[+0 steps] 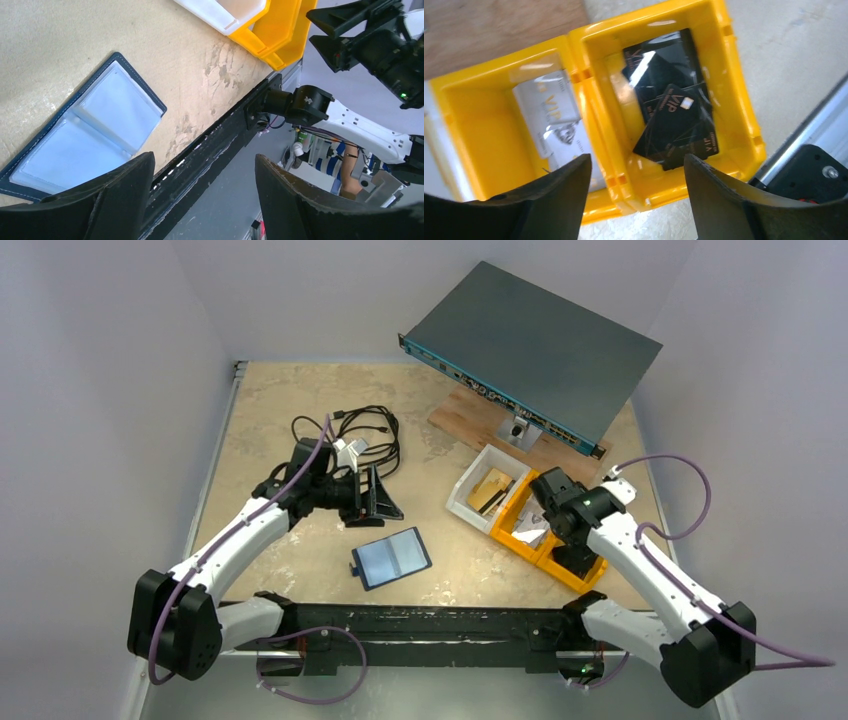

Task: Take the credit cards out of the card holder
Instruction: Place the credit card in the storage box, then remove the credit card from the card holder.

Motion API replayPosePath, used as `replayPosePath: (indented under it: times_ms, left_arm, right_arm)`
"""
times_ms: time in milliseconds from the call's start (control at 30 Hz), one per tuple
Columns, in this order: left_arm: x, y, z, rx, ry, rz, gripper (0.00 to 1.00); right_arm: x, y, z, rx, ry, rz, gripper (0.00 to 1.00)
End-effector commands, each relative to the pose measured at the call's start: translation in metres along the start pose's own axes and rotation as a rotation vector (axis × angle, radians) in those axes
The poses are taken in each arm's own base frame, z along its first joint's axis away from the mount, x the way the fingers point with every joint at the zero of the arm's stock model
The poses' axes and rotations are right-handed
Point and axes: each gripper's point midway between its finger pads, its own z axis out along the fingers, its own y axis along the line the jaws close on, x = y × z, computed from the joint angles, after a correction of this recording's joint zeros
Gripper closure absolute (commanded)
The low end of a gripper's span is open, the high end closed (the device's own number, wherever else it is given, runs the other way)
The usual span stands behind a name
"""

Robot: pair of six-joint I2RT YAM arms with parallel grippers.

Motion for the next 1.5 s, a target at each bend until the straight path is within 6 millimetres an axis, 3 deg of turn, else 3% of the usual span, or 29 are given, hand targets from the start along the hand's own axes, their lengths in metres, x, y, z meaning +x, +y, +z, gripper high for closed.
replayPosePath:
  times_ms: [0, 167, 367, 567, 733, 900, 1133, 1300, 1467]
  left_arm:
    - [-0.002, -0.001, 0.001, -0.042, -0.028, 0.055, 0.27]
    - [0.011, 0.016, 0.017, -0.221, -0.03, 0.113, 0.28]
    - [0.023, 0.048, 0.038, -0.471, -0.025, 0.188, 0.35]
    - [0.028, 0.053, 0.059, -0.608, -0.021, 0.303, 0.38]
    - [0.032, 0.056, 0.075, -0.652, -0.007, 0.357, 0.39]
    - [0.034, 0.071, 0.083, -0.718, 0.014, 0.367, 0.41]
    - [0.046, 0.085, 0.095, -0.75, 0.061, 0.399, 0.45]
    - [0.054, 0.103, 0.098, -0.838, 0.108, 0.424, 0.55]
    - [0.058, 0.103, 0.105, -0.815, 0.127, 0.425, 0.83]
  right_arm:
    - [0.0, 0.031, -0.016, -0.214, 0.043, -0.056, 0.29]
    - [0.02, 0.057, -0.03, -0.44, 0.131, -0.072, 0.2]
    - [0.044, 0.073, -0.04, -0.613, 0.211, -0.078, 0.15]
    - [0.057, 0.09, -0.048, -0.699, 0.253, -0.099, 0.15]
    - [0.065, 0.092, -0.046, -0.708, 0.263, -0.113, 0.14]
    - [0.06, 0.083, -0.044, -0.681, 0.239, -0.098, 0.13]
    - [0.04, 0.081, -0.06, -0.73, 0.187, -0.094, 0.13]
    - [0.045, 0.091, -0.077, -0.807, 0.195, -0.123, 0.11]
    - [0.079, 0.105, -0.094, -0.857, 0.245, -0.188, 0.11]
